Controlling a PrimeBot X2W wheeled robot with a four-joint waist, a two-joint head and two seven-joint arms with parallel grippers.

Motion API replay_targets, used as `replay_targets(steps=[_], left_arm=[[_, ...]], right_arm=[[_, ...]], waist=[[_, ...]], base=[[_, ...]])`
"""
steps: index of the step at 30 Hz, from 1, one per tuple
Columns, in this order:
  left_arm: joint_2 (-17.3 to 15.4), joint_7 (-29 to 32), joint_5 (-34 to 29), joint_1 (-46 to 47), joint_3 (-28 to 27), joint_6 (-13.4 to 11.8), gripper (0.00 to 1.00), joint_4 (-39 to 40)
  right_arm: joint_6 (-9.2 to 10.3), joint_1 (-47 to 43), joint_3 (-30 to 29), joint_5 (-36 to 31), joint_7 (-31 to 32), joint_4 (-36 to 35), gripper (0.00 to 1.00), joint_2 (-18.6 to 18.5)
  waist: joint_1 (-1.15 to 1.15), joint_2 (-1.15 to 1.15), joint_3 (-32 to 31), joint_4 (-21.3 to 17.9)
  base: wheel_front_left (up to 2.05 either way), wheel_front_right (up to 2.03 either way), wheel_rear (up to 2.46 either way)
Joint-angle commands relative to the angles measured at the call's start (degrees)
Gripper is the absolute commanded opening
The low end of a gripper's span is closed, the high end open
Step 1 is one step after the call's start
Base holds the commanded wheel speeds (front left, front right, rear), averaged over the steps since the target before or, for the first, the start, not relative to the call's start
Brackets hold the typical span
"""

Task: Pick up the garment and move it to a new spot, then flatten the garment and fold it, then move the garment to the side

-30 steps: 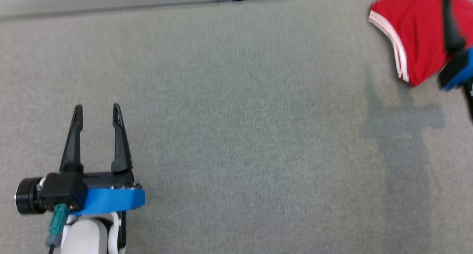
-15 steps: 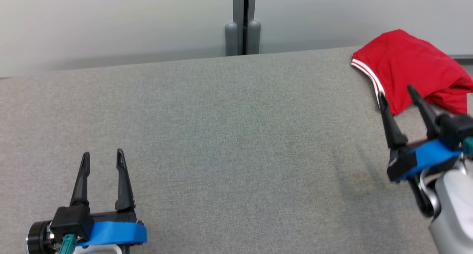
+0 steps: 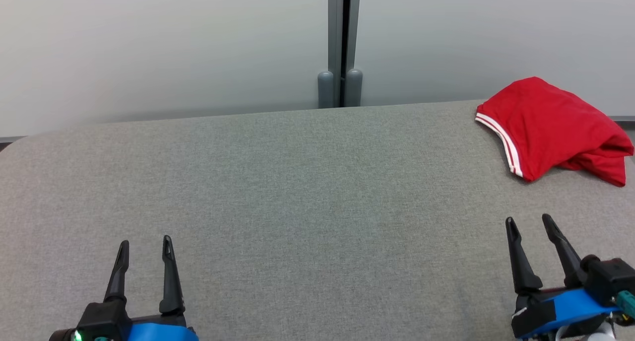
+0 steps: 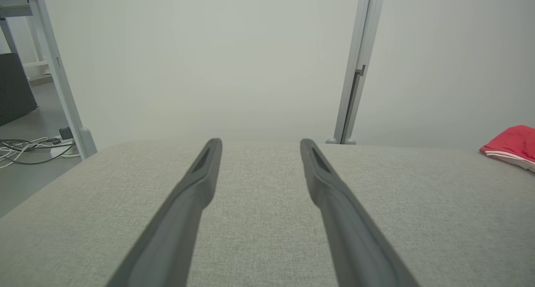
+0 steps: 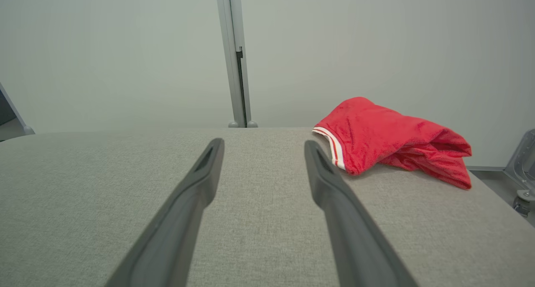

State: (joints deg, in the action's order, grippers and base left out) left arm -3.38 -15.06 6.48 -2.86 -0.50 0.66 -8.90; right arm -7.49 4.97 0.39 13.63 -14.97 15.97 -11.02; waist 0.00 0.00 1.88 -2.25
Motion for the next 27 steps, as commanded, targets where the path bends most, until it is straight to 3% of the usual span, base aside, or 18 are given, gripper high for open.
replay_targets(steps=[1, 12, 27], left_arm=[[0.0, -0.1, -0.1, -0.8, 0.1, 0.2, 1.00, 0.0], [0.1, -0.1, -0.1, -1.2, 0.1, 1.3, 1.00, -1.2], [0.2, -0.1, -1.0, 0.5, -0.3, 2.7, 1.00, -2.3]], right_arm=[[-0.01, -2.1, -0.4, -0.5, -0.3, -0.9, 1.00, 0.9], [-0.01, -7.2, -1.2, -3.1, -0.2, -5.5, 1.00, 6.1], [-0.01, -6.7, -0.1, -3.4, 0.0, -4.7, 1.00, 7.5]], waist=[[0.00, 0.00, -0.4, 0.3], [0.00, 0.00, -2.4, 2.5], [0.00, 0.00, -2.7, 3.5]], base=[[0.00, 0.00, 0.00], [0.00, 0.00, 0.00], [0.00, 0.00, 0.00]])
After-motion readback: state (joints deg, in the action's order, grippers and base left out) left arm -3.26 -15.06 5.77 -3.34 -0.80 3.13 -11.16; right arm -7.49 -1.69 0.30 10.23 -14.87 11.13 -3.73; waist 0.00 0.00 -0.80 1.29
